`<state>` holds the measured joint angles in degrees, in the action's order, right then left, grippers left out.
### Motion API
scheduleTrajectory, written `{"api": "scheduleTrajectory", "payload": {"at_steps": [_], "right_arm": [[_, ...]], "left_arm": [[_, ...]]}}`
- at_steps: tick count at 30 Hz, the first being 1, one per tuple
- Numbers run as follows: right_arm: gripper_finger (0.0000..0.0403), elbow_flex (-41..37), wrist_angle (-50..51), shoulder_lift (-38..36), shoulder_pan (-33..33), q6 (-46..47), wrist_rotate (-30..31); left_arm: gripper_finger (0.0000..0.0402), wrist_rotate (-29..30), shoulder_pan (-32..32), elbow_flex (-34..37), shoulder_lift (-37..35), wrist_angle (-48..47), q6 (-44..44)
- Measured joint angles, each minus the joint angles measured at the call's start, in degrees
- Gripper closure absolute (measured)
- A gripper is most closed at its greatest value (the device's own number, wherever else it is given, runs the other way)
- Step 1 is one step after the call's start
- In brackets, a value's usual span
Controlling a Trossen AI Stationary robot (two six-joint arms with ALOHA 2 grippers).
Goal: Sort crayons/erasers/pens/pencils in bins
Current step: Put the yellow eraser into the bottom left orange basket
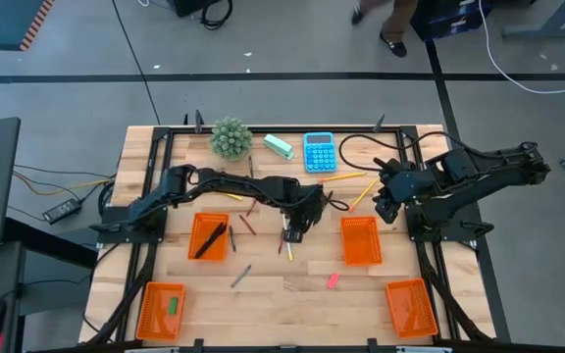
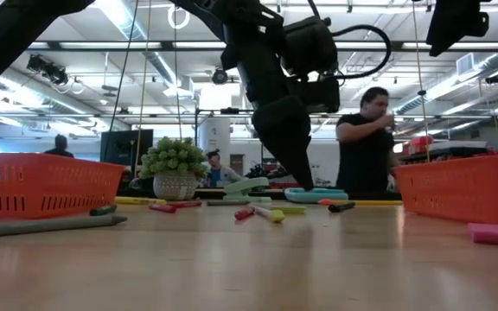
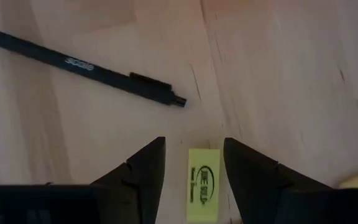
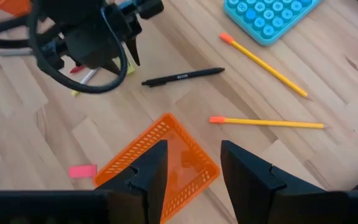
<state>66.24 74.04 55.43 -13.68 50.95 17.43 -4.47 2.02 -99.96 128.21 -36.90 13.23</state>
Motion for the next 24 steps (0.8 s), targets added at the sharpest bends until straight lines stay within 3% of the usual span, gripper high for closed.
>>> {"api": "scheduleTrajectory", "payload": {"at_steps": [24], "right_arm": [[0.0248, 0.0, -0.2, -0.1, 0.0, 7.9, 1.2]], "left_arm": [[0.0245, 0.0, -0.1, -0.1, 2.8, -3.9, 2.7]]}}
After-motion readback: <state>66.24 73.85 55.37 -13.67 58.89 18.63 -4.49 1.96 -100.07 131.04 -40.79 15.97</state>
